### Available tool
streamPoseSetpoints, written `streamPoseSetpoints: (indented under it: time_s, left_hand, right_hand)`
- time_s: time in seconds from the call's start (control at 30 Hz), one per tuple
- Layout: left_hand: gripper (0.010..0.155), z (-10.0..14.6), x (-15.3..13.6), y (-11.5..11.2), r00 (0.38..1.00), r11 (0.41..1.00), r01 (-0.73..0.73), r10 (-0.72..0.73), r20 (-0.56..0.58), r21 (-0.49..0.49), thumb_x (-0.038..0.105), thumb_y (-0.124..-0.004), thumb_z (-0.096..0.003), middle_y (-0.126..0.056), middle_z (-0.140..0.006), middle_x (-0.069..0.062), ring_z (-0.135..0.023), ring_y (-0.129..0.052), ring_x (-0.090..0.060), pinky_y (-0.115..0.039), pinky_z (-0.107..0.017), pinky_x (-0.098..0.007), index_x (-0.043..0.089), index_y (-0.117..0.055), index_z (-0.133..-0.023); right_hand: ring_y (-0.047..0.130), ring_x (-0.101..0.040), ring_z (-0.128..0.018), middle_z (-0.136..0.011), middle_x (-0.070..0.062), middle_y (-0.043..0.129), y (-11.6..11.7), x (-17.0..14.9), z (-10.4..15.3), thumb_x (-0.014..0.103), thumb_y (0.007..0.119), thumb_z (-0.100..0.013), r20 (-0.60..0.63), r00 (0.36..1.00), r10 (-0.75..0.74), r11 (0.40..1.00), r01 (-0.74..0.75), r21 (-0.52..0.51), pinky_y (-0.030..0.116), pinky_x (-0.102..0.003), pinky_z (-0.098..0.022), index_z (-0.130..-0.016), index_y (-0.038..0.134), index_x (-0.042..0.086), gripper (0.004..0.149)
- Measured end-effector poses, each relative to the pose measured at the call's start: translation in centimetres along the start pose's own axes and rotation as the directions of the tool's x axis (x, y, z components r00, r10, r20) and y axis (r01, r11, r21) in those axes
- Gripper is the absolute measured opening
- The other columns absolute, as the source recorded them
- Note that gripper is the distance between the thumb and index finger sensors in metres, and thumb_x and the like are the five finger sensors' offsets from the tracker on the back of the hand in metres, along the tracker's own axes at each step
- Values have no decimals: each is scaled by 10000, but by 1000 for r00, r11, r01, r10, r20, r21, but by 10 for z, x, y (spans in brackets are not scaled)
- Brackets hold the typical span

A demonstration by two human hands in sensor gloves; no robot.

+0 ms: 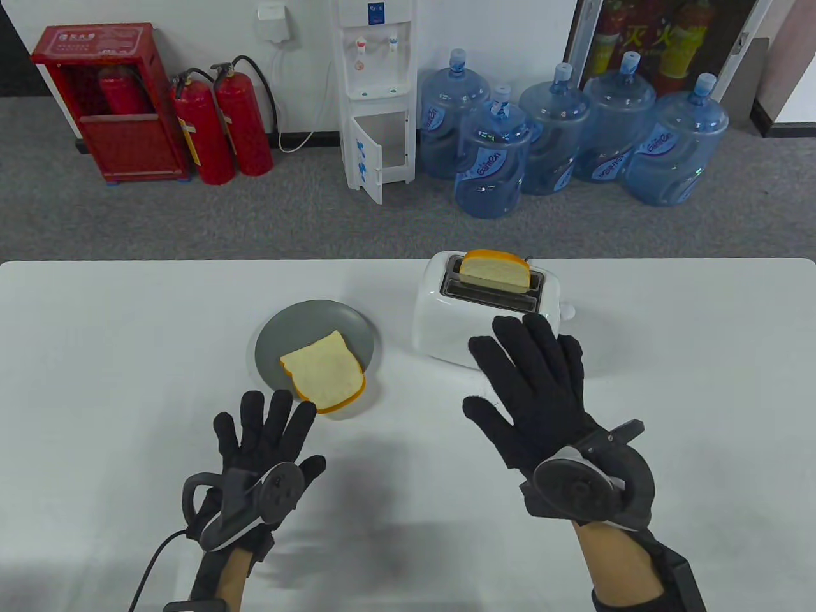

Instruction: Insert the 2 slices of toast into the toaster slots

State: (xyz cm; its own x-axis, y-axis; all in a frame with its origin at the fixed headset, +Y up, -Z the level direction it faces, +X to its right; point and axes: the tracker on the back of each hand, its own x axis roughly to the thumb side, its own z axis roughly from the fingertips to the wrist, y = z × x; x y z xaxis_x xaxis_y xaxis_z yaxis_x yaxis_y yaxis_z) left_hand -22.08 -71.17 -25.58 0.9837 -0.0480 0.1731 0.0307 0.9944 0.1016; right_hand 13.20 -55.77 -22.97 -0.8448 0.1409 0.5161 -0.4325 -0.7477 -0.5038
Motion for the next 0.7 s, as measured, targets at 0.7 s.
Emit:
streamPoseSetpoints:
  time_s: [0.7]
  left_hand:
    - [733, 0, 2, 0, 1000, 1000, 4, -4, 1, 0, 666, -547, -540, -236, -1279, 28, -1152, -117, -375, -159, -769, -613, 421, -294, -1182]
  right_hand:
    - [466, -475, -1178, -1318, -128, 410, 62, 9, 65, 604, 573, -677, -21, 999, -46, 988, 49, 146, 415, -721, -782, -1253, 388, 313, 671]
